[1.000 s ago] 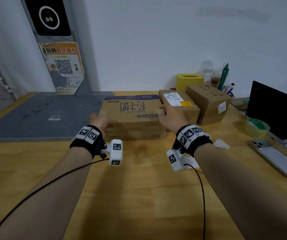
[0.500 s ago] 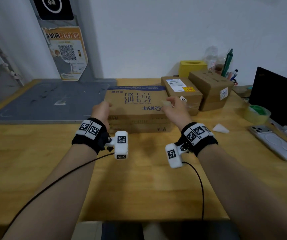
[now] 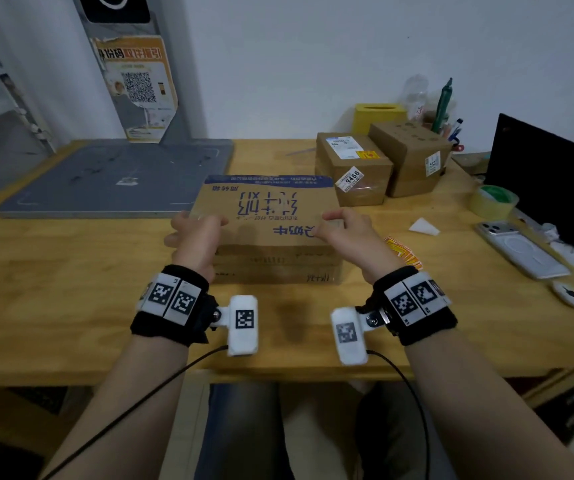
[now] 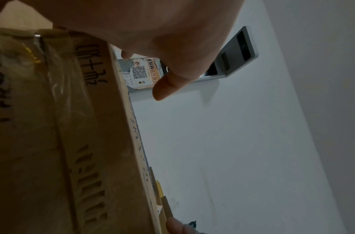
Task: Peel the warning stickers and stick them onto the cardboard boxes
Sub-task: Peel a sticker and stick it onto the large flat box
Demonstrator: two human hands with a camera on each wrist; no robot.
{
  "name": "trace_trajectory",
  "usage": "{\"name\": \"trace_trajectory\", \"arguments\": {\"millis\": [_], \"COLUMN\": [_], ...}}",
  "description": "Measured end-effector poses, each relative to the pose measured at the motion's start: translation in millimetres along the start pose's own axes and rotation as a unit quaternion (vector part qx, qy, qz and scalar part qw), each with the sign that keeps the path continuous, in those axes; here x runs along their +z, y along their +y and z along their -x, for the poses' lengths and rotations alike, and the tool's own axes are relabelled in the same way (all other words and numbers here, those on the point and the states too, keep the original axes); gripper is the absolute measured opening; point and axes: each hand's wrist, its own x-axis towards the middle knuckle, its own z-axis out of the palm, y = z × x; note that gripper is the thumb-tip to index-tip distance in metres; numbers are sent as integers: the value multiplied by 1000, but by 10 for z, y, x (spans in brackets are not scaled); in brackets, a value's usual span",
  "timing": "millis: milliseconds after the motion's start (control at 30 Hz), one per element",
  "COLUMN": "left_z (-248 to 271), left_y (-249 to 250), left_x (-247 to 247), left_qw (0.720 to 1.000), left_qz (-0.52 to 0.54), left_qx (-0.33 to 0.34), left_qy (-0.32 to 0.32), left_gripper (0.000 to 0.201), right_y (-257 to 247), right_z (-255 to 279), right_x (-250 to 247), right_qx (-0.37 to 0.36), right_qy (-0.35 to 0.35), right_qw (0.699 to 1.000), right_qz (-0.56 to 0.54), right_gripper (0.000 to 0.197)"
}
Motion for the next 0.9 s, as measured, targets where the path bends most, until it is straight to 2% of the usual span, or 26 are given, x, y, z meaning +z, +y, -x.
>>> {"name": "trace_trajectory", "arguments": {"millis": [100, 200, 333, 433, 533, 600, 633, 733, 900], "left_z": [151, 283, 390, 471, 583, 624, 636, 622, 524], "left_y": [-22, 2, 246, 414, 453, 434, 426, 436, 482], "left_x": [-48, -23, 103, 321, 609, 783, 860, 1019, 1166], "left_qw": [999, 995, 984, 982, 971, 963, 960, 951, 947], "left_qz": [-41, -84, -112, -42, -57, -75, -90, -130, -137], "left_qx": [6, 41, 132, 169, 154, 140, 135, 127, 119], "left_qy": [11, 27, 32, -67, -176, -218, -231, -250, -264], "left_gripper": [74, 74, 79, 63, 41, 34, 32, 29, 13], "right_y": [63, 83, 93, 183, 333, 419, 460, 547, 587], "right_z": [137, 193, 151, 34, -134, -233, -278, -409, -598], "right_x": [-61, -212, -511, -675, -764, -778, -772, -734, -696], "right_qx": [-13, -31, -31, -16, 18, 46, 57, 74, 90], "right_qy": [-13, -28, 29, 49, 52, 47, 38, 3, -31], "right_qw": [1000, 999, 999, 998, 993, 985, 980, 968, 940], "right_qz": [3, -9, -9, 23, 100, 157, 187, 240, 329], "right_gripper": [34, 25, 15, 14, 17, 15, 18, 45, 74]}}
